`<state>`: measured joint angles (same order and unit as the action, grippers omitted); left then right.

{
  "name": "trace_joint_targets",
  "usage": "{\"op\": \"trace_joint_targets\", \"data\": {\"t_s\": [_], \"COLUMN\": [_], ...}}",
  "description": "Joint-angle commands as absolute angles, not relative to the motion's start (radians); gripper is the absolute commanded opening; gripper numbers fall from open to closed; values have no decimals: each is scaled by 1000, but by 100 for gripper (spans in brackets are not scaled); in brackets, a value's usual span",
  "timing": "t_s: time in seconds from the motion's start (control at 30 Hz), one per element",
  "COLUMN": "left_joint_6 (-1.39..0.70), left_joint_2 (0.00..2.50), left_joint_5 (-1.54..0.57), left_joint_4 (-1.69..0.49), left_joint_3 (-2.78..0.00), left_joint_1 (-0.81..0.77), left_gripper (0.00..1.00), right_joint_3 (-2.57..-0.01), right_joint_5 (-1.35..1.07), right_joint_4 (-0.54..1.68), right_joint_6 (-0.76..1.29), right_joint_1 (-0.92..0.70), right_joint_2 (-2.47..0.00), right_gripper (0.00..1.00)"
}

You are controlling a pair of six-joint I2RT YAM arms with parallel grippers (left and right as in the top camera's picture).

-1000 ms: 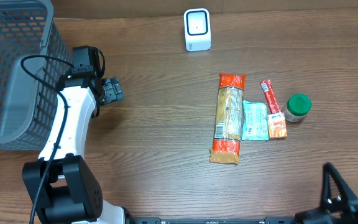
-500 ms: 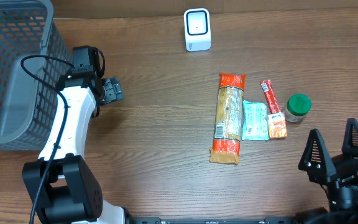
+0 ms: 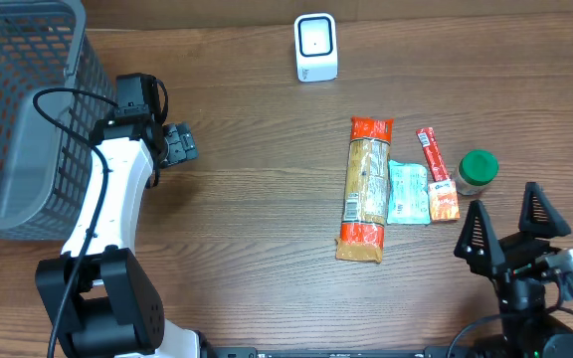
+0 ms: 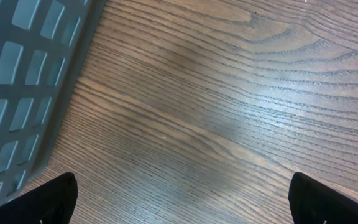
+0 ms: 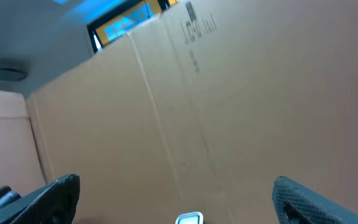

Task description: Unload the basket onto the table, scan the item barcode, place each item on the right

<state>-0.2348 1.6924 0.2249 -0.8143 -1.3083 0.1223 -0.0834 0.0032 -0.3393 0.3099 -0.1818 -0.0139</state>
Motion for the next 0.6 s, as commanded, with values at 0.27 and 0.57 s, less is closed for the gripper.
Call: {"op": "trace_joint_targets", "data": {"t_s": [0.27, 0.57], "left_joint_6": [-224, -224], "left_joint_2": [1686, 1686], "left_joint_5": [236, 236], "left_joint_4": [-812, -812], "left_joint_3": [-1323, -1323], "left_joint_1": [123, 123], "left_gripper": [100, 100], "right_joint_3": [-8, -8], "right_joint_5": [-32, -24], "right_joint_4": [-146, 84], "right_joint_6": [308, 281], "right_joint_1": [-173, -173], "right_joint_2": [-4, -4], "right_gripper": [100, 100]}}
